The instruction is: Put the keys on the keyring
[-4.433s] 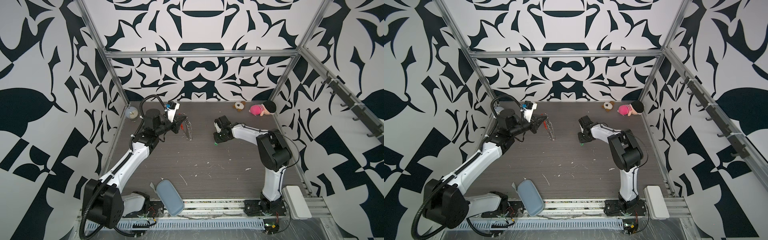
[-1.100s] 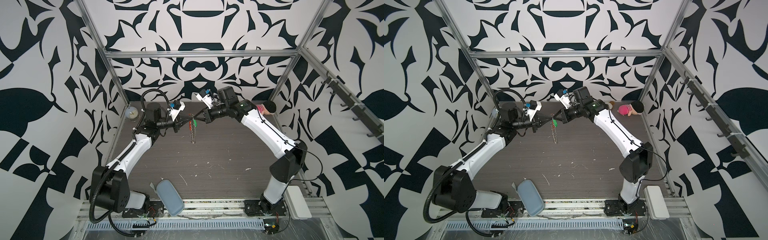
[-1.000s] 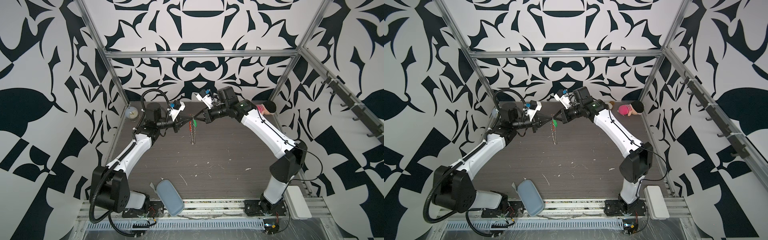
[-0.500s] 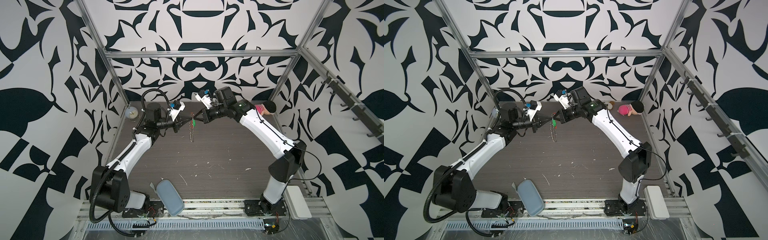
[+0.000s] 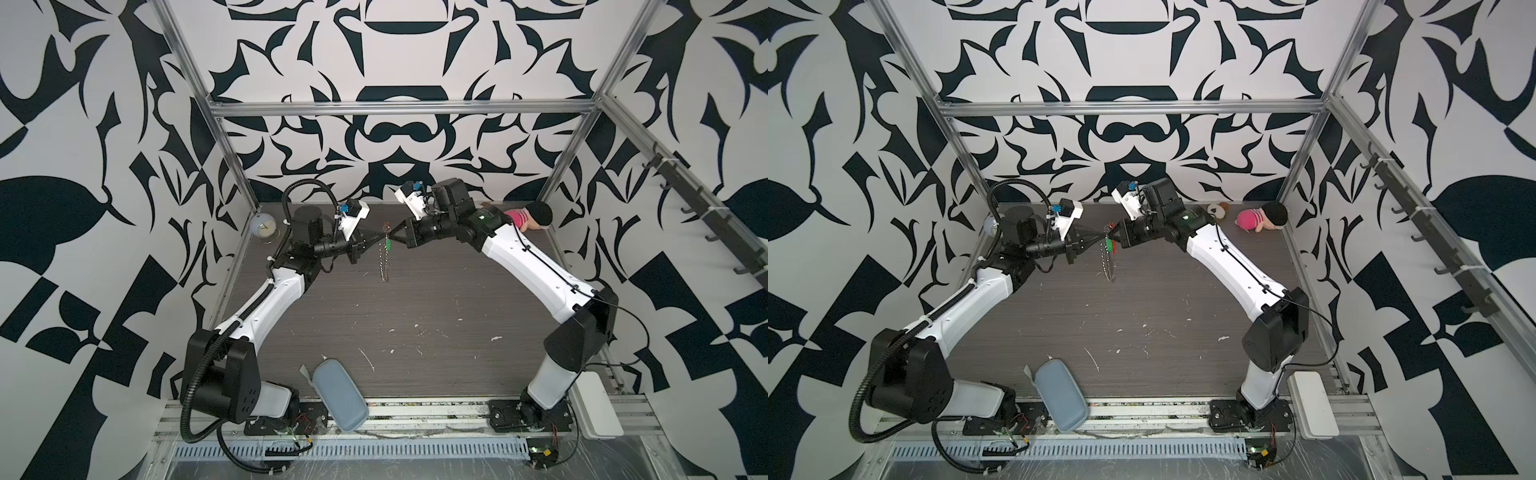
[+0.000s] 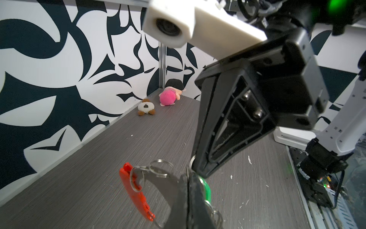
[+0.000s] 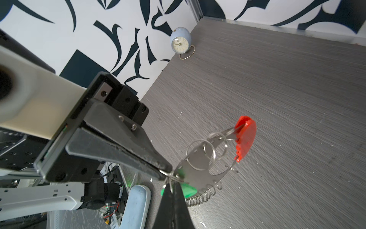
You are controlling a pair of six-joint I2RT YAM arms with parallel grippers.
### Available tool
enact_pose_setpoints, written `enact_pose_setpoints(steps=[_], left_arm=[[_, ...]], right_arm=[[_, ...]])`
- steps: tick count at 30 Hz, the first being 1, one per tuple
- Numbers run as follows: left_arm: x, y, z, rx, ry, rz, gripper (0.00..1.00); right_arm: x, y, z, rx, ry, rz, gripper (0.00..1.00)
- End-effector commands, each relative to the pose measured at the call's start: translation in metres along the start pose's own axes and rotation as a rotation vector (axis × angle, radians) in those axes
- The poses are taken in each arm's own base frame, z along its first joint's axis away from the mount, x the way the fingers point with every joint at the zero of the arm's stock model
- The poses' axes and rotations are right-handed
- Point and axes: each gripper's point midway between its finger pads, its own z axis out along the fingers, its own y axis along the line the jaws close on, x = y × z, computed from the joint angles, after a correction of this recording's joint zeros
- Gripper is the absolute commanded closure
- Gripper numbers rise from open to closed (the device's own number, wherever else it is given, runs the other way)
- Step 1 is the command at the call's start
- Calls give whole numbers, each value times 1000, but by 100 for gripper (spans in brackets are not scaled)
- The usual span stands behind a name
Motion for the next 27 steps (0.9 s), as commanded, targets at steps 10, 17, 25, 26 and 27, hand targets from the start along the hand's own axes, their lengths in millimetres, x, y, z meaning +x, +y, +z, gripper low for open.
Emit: enact_pose_setpoints(steps=[10, 17, 25, 26, 27], left_arm=[[-34, -11, -3, 74, -111, 57, 100], [-31, -8, 0, 84, -102, 15, 100], [-31, -7, 2, 92, -88, -14, 100], [-31, -7, 2, 90, -89, -13, 100], [-32, -7, 2, 92, -89, -14, 100]], right_arm=[[-10, -3, -20, -1, -76, 12, 100], [-21, 23, -40, -81, -142, -98, 100], [-31, 43, -51, -112, -180, -176, 100], [-30, 44, -49, -110, -170, -181, 100], [-30, 44, -47, -105, -163, -189, 100]])
